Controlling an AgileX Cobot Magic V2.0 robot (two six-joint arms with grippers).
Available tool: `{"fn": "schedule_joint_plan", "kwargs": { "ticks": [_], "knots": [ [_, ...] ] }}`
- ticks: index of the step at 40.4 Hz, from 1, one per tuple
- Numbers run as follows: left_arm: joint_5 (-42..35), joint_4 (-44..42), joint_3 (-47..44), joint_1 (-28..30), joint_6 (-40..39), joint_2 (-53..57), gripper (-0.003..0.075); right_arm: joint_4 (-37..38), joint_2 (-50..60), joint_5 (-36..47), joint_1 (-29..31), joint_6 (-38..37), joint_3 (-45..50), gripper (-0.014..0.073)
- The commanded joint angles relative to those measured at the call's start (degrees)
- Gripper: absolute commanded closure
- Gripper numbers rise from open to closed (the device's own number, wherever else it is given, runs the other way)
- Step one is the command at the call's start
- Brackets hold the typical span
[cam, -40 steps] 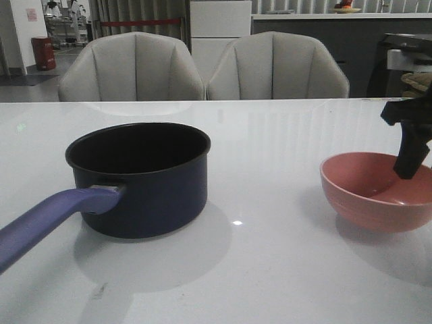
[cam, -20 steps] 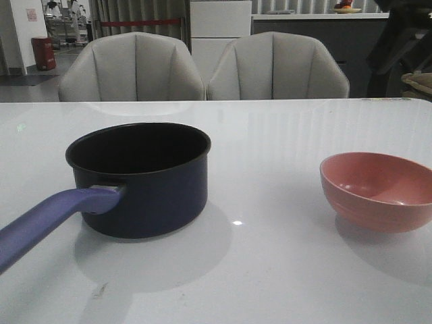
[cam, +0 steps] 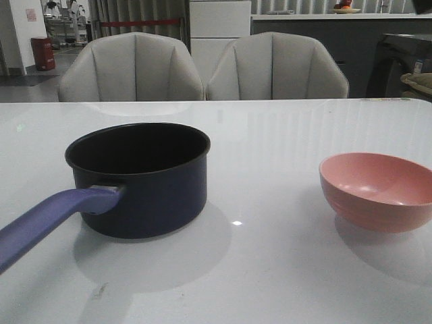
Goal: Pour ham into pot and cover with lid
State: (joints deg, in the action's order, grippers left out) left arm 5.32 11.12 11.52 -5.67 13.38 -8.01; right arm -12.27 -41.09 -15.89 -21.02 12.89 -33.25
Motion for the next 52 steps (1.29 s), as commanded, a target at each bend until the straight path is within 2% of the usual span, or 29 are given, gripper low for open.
{"fn": "schedule_joint_plan", "kwargs": {
  "ticks": [1, 10, 25, 29, 34, 37, 43, 46, 52],
  "knots": [
    [-3.9, 0.1, 1.5, -0.5, -0.2, -0.5, 0.0292, -0.2, 6.9, 7.6, -1.2, 0.7, 2.1, 0.0146],
    [-3.9, 0.1, 1.5, -0.5, -0.2, -0.5, 0.0292, -0.3, 18.0, 15.2, -1.2, 0.7, 12.2, 0.0146],
    [-3.9, 0.6, 1.5, -0.5, -0.2, -0.5, 0.0292, -0.4, 22.1, 12.6, -1.2, 0.7, 19.6, 0.0155],
    [-3.9, 0.6, 1.5, -0.5, -0.2, -0.5, 0.0292, -0.4, 22.1, 12.6, -1.2, 0.7, 19.9, 0.0236],
    [-3.5, 1.5, 1.5, -0.5, -0.2, -0.5, 0.0292, -0.4, 22.1, 12.4, -1.2, 0.7, 19.9, 0.0471],
    [-3.4, 2.6, 1.5, -0.5, -0.2, -0.8, 0.0292, -0.4, 22.1, 12.5, -1.2, 0.7, 19.9, 0.0442],
    [-0.5, 2.8, 3.6, -0.3, -0.2, -2.6, 0.0286, -0.4, 22.1, 12.5, -1.2, 0.7, 19.9, 0.0443],
    [2.7, 2.7, 5.9, 0.0, -0.2, -4.5, 0.0249, -0.4, 22.1, 12.5, -1.2, 0.7, 19.9, 0.0443],
    [9.0, 2.7, 11.8, 2.0, -0.2, -11.0, 0.0127, -0.4, 22.1, 12.5, -1.2, 0.7, 19.9, 0.0443]
  ]
}}
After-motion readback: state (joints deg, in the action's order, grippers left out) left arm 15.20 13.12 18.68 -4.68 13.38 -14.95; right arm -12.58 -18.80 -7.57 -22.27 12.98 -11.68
